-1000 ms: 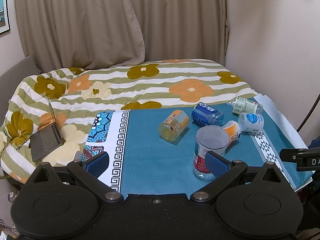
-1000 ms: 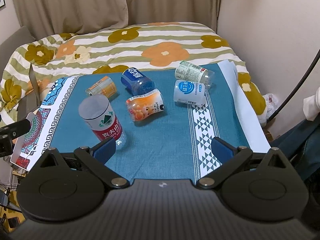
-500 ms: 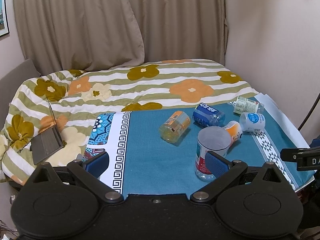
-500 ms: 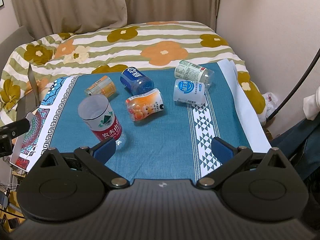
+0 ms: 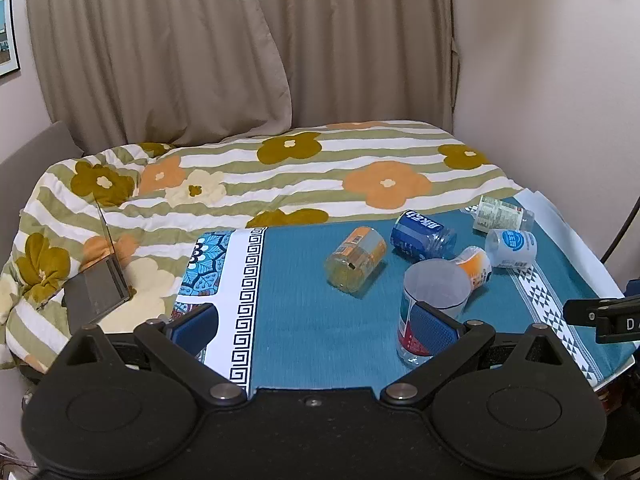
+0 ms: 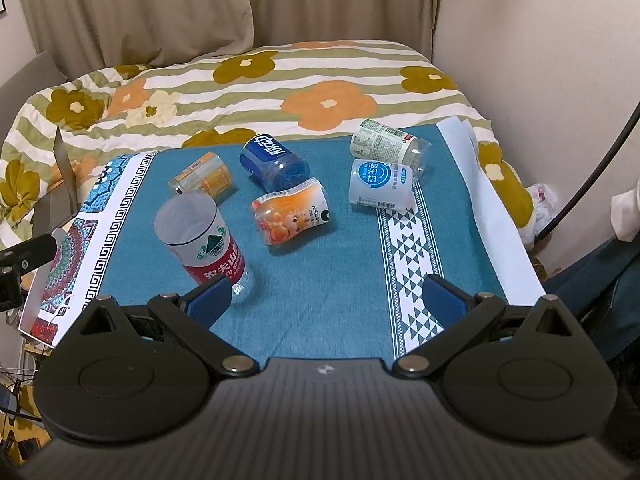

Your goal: Flip cup upright

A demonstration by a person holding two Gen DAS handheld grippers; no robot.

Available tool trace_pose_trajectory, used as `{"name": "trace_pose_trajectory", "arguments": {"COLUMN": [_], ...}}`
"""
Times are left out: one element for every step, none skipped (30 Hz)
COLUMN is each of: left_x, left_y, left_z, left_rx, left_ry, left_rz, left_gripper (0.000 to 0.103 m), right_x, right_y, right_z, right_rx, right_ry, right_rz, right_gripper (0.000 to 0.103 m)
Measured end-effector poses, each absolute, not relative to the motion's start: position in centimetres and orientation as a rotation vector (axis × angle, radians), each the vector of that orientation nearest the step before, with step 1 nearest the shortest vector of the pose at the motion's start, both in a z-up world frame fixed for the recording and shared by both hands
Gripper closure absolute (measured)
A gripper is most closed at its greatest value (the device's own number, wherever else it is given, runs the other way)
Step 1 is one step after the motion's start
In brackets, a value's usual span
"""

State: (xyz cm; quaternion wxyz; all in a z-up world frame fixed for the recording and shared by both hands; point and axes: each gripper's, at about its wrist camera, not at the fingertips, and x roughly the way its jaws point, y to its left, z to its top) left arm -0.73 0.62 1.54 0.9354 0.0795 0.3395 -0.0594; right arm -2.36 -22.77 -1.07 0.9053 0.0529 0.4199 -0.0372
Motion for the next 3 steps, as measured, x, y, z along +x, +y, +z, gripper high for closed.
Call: {"name": "trace_pose_trajectory", "arguments": {"left_x": [-0.66,-0.60,-0.49], "left_y": [0.62,0.64,0.61], "left_z": [1.54,1.54,1.58], "left_rx": [0.162,0.163,0.164], "left_ry": [0.692,0.691,0.692], "left_rz": [-0.123,-0.123,-0.121], "left_gripper": [0.000,0.000,0.000], "right_x": [-2.34,-2.35,-2.33], "right_y": [-22.80,-22.82,-22.81], "right_z": [-1.20,-1.21,-1.20], "right_rx": [0.111,0.111,0.109], "right_ry": [0.868,0.868,0.868], "right_rz": [-0.078,-0.078,-0.078], "right_gripper": [0.000,0.000,0.000]}}
